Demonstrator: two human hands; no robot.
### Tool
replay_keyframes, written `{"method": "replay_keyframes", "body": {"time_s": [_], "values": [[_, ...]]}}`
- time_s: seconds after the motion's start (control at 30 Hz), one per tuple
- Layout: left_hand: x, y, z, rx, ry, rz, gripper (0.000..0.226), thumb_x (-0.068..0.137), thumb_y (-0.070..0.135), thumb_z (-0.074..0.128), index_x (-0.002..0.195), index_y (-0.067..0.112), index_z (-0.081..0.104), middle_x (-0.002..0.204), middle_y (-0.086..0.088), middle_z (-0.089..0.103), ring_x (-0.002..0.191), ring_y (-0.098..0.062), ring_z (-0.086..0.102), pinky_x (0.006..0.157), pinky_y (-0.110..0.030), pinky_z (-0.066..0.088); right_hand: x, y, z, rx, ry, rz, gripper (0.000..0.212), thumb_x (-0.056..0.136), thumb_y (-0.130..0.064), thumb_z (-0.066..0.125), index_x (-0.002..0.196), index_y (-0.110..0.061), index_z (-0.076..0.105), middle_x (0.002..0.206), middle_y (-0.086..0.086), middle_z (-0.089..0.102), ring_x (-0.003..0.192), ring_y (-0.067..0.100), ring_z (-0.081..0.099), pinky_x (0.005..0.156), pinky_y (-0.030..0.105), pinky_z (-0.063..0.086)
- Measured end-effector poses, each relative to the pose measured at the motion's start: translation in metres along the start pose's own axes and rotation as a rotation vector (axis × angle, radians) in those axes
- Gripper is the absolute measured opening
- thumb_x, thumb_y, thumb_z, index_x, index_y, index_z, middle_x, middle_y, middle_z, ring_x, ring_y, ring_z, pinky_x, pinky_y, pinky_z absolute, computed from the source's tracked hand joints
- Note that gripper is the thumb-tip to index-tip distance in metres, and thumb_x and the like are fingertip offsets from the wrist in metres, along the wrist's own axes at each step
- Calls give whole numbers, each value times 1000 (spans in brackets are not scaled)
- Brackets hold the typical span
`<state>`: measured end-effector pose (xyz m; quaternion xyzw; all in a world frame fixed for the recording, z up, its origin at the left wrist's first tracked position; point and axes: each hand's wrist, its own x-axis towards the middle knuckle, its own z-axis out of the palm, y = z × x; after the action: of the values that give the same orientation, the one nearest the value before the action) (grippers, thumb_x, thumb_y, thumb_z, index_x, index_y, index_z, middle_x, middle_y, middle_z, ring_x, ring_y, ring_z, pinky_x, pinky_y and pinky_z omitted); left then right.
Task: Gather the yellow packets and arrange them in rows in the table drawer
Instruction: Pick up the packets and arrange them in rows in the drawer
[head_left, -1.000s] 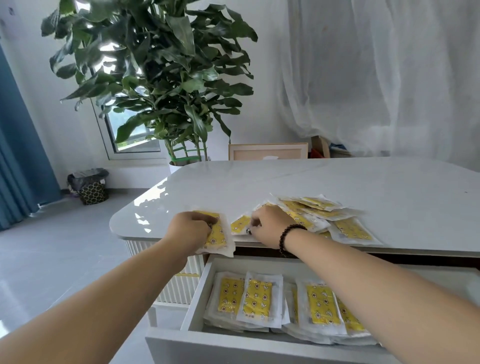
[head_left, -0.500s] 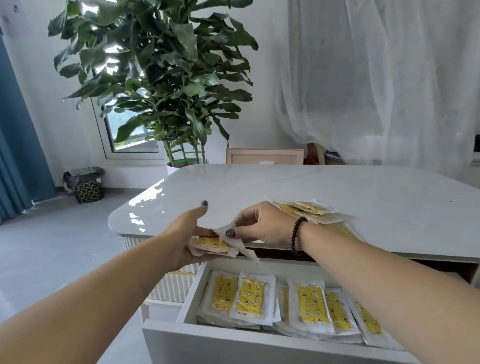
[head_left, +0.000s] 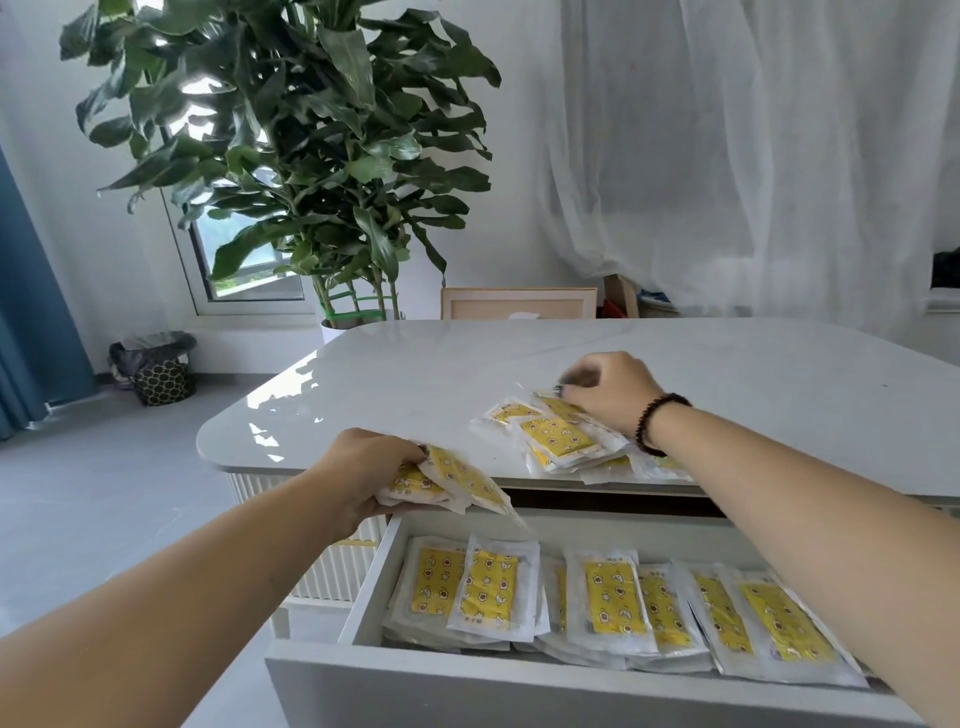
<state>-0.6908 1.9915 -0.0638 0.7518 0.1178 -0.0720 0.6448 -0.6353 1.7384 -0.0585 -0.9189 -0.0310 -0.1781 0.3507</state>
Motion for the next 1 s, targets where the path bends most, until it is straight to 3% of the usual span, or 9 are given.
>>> {"method": "replay_keyframes", "body": {"time_s": [0.13, 0.23, 0.4, 0.53, 0.63, 0.73, 0.83, 0.9, 1.0], "values": [[-5, 3, 9, 4, -26, 42, 6, 89, 4, 62, 92, 1, 66, 89, -20, 72, 62, -26, 71, 45, -27, 55, 10, 74, -17, -289, 7, 231, 39, 87, -14, 62, 126, -13, 57, 132, 7, 57, 121, 23, 52, 102, 30, 42], [-7, 4, 16, 16, -32, 69, 6, 89, 5, 62, 86, 7, 68, 86, -17, 74, 61, -24, 70, 45, -26, 54, 12, 106, -21, -348, 27, 282, 40, 89, -8, 58, 128, -16, 57, 136, 9, 54, 124, 26, 50, 104, 34, 41], [-8, 4, 25, 23, -65, 92, 6, 90, 8, 64, 88, 14, 64, 86, -12, 73, 64, -21, 70, 54, -28, 60, 20, 113, -16, -500, -5, 162, 34, 94, -12, 49, 125, -21, 61, 128, 8, 53, 116, 29, 53, 97, 38, 46], [-7, 3, 30, 52, -77, 113, 13, 91, 12, 64, 102, 17, 60, 93, -11, 73, 63, -19, 68, 64, -30, 57, 25, 109, -10, -717, -38, 83, 31, 94, -11, 43, 112, -20, 66, 112, 2, 55, 98, 24, 58, 80, 34, 51], [-9, 4, 30, 51, -83, 131, 20, 92, 13, 63, 111, 17, 59, 94, -11, 74, 67, -20, 70, 68, -32, 58, 25, 104, -11, -779, 7, 85, 27, 88, -2, 45, 101, -16, 65, 108, 2, 55, 88, 22, 58, 68, 29, 46], [-12, 7, 26, 41, -72, 138, 26, 92, 12, 62, 118, 14, 60, 93, -11, 74, 66, -19, 70, 63, -31, 59, 26, 98, -12, -721, 51, 101, 29, 85, 3, 45, 101, -13, 63, 109, 3, 55, 88, 22, 59, 72, 31, 50], [-16, 9, 21, 37, -61, 143, 29, 93, 11, 60, 122, 11, 60, 93, -12, 74, 64, -18, 70, 53, -26, 55, 25, 99, -12, -652, 6, 72, 32, 93, -5, 43, 119, -18, 57, 121, 2, 54, 101, 23, 59, 82, 35, 52], [-18, 8, 18, 39, -50, 144, 30, 93, 10, 60, 123, 11, 60, 92, -12, 74, 65, -19, 71, 54, -26, 55, 21, 100, -11, -718, -43, 41, 33, 95, -8, 40, 122, -20, 56, 120, 3, 55, 100, 24, 59, 78, 35, 52], [-20, 8, 14, 38, -37, 148, 28, 92, 9, 60, 121, 10, 61, 88, -11, 74, 69, -22, 71, 61, -29, 57, 18, 91, -7, -894, -73, 11, 31, 89, -1, 40, 107, -15, 60, 108, 3, 57, 90, 23, 59, 66, 29, 43]]}}
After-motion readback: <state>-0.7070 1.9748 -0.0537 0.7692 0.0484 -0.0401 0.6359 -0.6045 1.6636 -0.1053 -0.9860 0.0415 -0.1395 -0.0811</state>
